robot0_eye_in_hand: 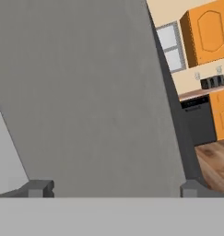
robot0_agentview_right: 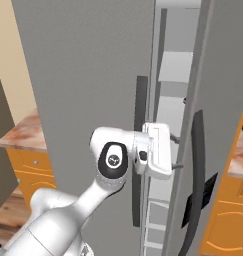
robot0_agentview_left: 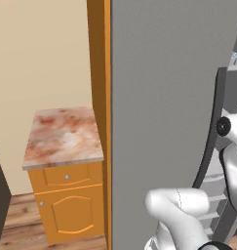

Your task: Open the freezer door, pick up the ice cube tray from the freezer, and place it on the dining counter.

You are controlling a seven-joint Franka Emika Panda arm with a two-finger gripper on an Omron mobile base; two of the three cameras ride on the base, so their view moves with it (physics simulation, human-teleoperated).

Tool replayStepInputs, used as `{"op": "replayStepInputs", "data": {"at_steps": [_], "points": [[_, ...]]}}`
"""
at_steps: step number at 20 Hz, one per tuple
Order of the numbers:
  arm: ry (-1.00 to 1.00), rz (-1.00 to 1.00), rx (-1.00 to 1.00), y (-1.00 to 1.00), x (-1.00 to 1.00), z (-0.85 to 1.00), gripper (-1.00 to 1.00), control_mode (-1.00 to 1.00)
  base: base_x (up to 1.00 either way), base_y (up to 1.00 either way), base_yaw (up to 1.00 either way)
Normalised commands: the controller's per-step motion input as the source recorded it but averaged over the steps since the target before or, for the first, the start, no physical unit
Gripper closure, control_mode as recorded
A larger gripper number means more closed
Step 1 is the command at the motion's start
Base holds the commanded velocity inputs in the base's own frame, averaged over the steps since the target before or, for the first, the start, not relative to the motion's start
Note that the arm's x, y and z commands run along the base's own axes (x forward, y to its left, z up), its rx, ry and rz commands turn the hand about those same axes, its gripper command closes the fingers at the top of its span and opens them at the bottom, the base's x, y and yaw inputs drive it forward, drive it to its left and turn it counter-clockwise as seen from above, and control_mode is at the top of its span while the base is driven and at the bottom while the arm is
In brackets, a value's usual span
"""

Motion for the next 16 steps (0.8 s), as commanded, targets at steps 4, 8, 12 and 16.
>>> {"op": "replayStepInputs", "data": {"at_steps": [4,8,12,16], "points": [[0.0,-0.02,0.0,-0.57,0.0,-0.06,-1.0,-1.0,0.0,0.0,0.0],[-0.01,0.0,0.0,-0.71,0.0,-0.08,-1.0,-1.0,0.0,0.0,0.0],[-0.01,0.0,0.0,-0.57,0.0,-0.08,-1.0,-1.0,0.0,0.0,0.0],[-0.01,0.0,0.0,-0.36,0.0,0.0,-1.0,-1.0,0.0,0.0,0.0]]}}
